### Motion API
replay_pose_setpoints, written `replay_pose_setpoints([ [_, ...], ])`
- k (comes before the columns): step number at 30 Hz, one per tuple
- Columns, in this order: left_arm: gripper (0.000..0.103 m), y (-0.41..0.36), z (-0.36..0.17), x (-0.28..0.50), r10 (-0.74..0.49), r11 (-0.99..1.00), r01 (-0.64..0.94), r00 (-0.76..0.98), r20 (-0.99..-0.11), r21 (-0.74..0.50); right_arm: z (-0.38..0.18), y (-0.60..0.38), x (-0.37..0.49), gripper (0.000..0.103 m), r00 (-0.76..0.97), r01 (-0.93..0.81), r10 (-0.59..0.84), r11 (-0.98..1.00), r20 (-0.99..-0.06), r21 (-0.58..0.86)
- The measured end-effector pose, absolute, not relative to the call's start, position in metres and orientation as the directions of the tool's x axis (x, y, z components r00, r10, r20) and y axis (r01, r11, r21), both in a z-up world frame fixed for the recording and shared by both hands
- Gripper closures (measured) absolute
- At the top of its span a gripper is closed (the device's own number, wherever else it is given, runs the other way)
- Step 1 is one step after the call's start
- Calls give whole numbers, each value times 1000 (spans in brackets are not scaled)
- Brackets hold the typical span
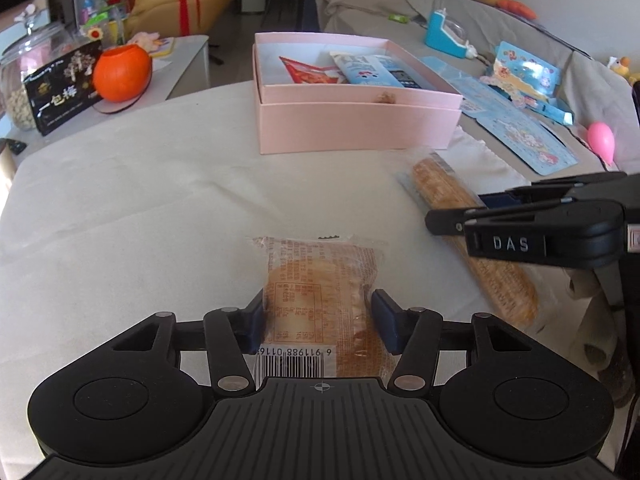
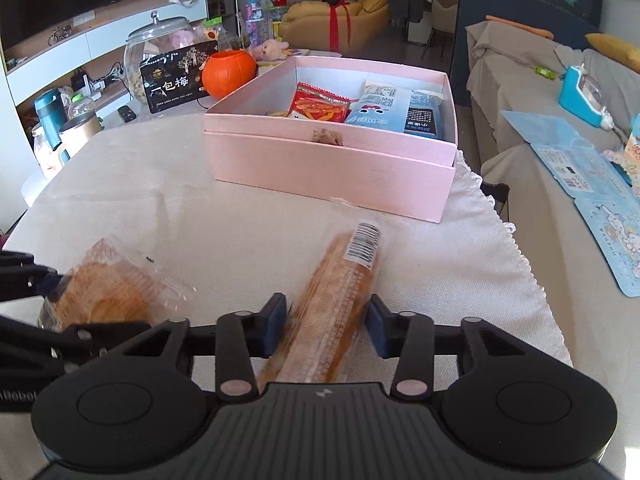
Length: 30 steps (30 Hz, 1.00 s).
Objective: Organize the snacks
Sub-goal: 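Lift both bread packets, lower them into the pink box and open both tools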
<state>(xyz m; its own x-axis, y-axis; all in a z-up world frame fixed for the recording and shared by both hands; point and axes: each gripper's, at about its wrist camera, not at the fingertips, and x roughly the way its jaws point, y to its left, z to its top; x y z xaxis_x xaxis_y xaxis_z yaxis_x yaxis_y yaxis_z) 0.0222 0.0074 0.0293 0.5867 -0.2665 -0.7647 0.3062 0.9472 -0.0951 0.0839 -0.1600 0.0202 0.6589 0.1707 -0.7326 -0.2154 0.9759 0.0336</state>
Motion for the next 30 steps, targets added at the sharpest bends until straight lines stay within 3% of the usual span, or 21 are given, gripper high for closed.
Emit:
replay_pose_setpoints([
  [5, 48, 19, 54, 10, -276, 953, 278, 636, -720, -120, 48, -177, 87, 72, 606, -238, 219, 967, -765, 88],
  [8, 48, 24, 83, 8, -314, 948, 271, 697, -644, -169, 78, -197, 83, 73, 620, -235, 252, 963, -743, 131],
  [15, 48, 12, 181, 38, -372, 928, 325, 848, -378, -182, 177, -229, 82, 74, 743, -251, 264, 962, -615, 110],
  [19, 47, -4, 212, 86, -420, 907, 381, 853, -311, -180, 226, -227, 102, 74, 788, -266, 273, 959, -552, 96],
  [22, 47, -7, 216, 135, -459, 886, 405, 836, -301, -225, 252, -217, 127, 74, 813, -275, 266, 960, -518, 63],
  [24, 45, -3, 196, 179, -504, 853, 401, 799, -328, -333, 255, -211, 152, 74, 802, -276, 273, 958, -532, 77],
  [25, 47, -1, 174, 208, -519, 841, 371, 760, -392, -394, 250, -209, 171, 73, 776, -274, 289, 955, -561, 113],
  [27, 48, -4, 132, 244, -488, 861, 293, 702, -518, -415, 226, -209, 213, 62, 677, -250, 332, 943, -657, 219],
  [30, 48, 2, 98, 245, -476, 866, 269, 702, -529, -422, 184, -217, 249, 59, 593, -164, 333, 941, -733, 295],
])
